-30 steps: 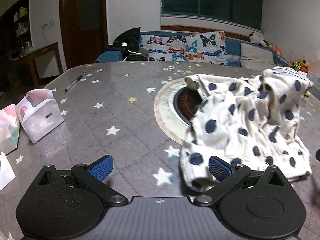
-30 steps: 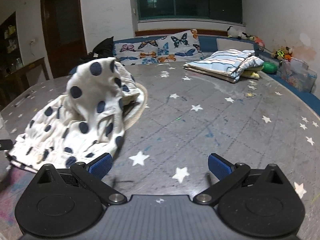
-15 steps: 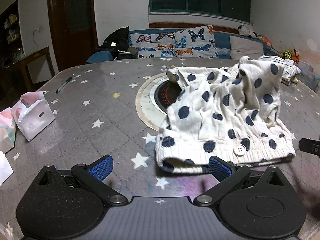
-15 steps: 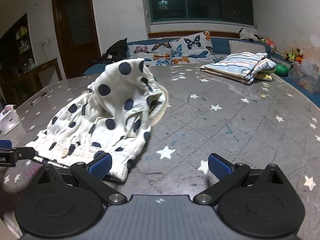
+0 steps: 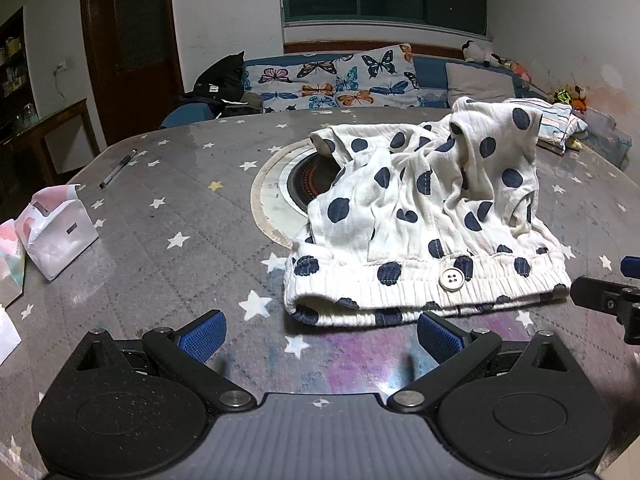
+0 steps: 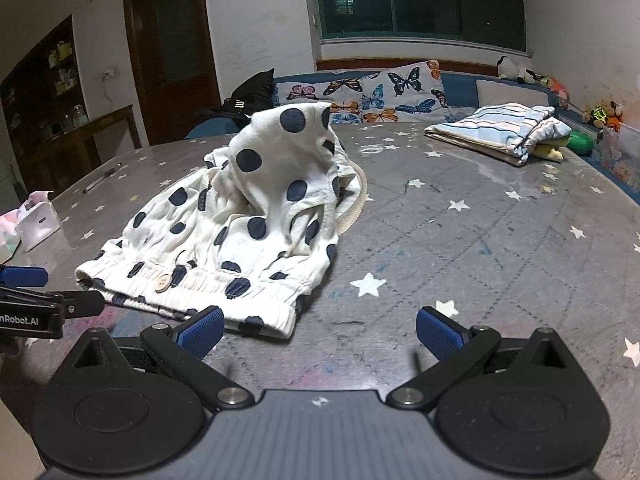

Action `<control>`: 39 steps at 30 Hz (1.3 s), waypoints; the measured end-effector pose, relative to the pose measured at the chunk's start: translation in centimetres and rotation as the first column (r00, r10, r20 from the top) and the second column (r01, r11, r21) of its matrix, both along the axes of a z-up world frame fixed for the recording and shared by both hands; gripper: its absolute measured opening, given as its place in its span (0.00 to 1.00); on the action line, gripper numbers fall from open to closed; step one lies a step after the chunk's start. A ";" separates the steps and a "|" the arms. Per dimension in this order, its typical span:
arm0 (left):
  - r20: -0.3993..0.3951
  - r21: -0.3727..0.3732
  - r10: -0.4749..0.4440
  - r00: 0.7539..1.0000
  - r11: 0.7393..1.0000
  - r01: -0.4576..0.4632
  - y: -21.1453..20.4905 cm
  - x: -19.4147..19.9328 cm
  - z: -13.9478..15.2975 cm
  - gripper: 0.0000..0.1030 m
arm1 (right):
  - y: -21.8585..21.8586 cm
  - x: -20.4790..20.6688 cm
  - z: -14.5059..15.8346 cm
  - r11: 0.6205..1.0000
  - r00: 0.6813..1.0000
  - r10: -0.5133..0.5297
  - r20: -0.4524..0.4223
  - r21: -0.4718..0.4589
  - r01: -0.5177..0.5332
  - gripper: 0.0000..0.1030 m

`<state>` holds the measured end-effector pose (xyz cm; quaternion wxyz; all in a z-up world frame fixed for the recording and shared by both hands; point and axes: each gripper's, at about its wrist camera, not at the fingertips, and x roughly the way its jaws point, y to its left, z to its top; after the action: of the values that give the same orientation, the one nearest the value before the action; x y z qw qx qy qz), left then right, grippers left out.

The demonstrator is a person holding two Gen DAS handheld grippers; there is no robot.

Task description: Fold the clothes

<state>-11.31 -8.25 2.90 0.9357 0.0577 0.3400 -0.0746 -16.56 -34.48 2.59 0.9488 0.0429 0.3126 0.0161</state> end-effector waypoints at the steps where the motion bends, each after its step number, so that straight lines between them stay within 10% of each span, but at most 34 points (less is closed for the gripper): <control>1: -0.001 0.001 0.000 1.000 1.000 0.000 -0.1 0.0 0.0 1.00 | 0.0 0.0 0.0 1.000 1.000 0.001 0.000 0.000 -0.001 1.00; 39: -0.015 0.009 -0.034 0.999 0.999 0.034 -1.2 0.2 -0.2 1.00 | 1.6 0.5 -0.1 0.998 0.999 0.046 -0.011 -0.030 -0.047 1.00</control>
<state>-11.14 -9.50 2.74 0.9315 0.0673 0.3462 -0.0894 -16.11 -32.93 2.49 0.9470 0.0213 0.3188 0.0331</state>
